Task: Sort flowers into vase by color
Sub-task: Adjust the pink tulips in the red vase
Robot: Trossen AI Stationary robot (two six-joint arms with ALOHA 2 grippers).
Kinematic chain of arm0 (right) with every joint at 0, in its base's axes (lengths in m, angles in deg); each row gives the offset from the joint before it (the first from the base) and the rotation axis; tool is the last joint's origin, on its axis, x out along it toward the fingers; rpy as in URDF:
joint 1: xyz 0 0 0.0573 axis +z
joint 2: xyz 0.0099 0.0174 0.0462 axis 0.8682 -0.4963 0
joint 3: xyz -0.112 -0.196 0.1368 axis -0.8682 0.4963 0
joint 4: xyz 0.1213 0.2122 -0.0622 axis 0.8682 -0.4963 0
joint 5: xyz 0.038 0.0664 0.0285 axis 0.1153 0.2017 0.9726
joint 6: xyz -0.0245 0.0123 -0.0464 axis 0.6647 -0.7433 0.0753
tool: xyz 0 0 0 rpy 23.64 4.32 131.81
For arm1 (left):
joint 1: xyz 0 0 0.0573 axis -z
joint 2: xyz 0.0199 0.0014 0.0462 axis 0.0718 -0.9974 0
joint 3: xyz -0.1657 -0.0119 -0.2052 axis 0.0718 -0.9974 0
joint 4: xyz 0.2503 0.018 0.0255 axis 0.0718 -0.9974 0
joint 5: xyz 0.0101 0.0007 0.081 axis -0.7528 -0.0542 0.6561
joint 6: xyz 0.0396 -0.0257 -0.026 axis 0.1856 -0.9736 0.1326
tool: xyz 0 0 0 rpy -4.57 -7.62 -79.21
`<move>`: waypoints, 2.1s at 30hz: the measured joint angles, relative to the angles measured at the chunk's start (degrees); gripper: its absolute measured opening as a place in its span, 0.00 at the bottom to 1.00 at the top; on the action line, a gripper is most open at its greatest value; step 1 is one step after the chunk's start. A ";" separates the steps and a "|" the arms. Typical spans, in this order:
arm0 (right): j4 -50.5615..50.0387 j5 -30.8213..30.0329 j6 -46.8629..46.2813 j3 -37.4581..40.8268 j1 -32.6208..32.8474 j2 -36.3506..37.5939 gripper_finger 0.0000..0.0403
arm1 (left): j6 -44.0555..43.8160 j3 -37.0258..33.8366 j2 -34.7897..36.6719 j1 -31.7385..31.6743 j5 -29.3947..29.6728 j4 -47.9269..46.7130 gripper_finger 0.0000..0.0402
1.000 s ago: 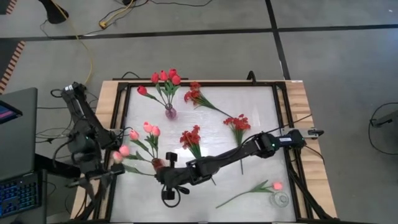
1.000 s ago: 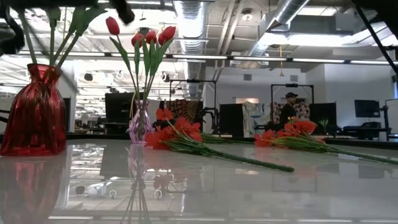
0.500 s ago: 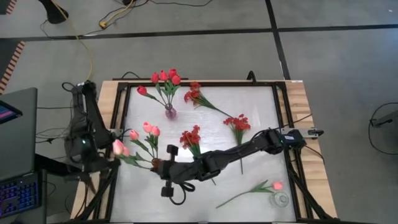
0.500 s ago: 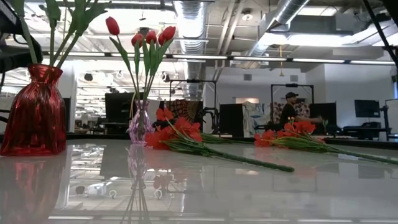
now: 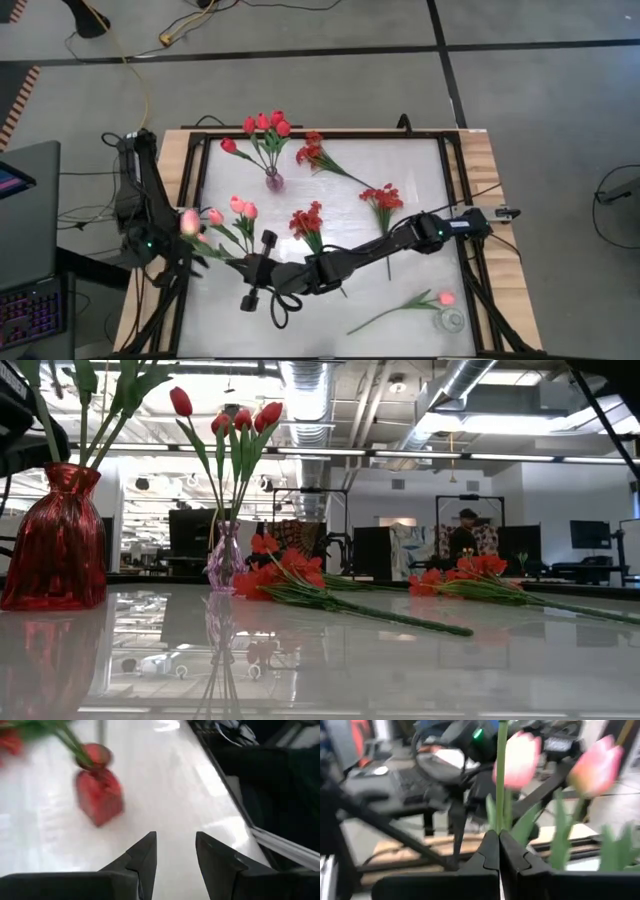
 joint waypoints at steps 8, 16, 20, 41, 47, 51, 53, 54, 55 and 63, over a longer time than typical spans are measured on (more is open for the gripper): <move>1.79 -10.03 0.09 0.11 0.98 -1.54 0.05 | 0.63 0.00 0.02 0.01 2.37 -0.47 0.31; 22.11 -10.61 2.23 10.16 0.64 -1.51 0.05 | 0.65 0.00 0.02 0.01 2.57 -0.48 0.31; 24.50 -10.63 2.35 11.15 0.65 -1.36 0.05 | 0.61 0.00 0.02 0.01 2.73 -0.48 0.31; 19.29 -10.35 0.39 11.15 0.61 -1.29 0.05 | 0.89 0.00 0.02 0.01 6.72 -0.50 0.31; 21.79 -10.75 0.90 10.99 0.42 -2.87 0.05 | 0.89 0.00 0.02 0.01 6.85 -0.48 0.31; 23.44 -10.67 -0.42 11.09 -0.04 -4.97 0.05 | 0.89 0.00 0.01 0.01 6.84 -0.49 0.31; 23.26 -11.06 -0.30 11.18 -0.10 -5.25 0.05 | 0.89 0.00 0.00 0.01 6.84 -0.50 0.31; 22.60 -10.84 -0.85 11.18 -0.13 -5.25 0.05 | 0.89 0.00 0.00 0.01 6.84 -0.49 0.31; 21.51 -10.79 -1.90 11.14 -0.15 -5.14 0.05 | 0.89 0.00 0.00 0.01 6.84 -0.50 0.31; 15.60 -10.59 -4.77 11.09 -0.55 -5.05 0.05 | 0.89 0.00 0.00 -0.01 7.68 -0.50 0.31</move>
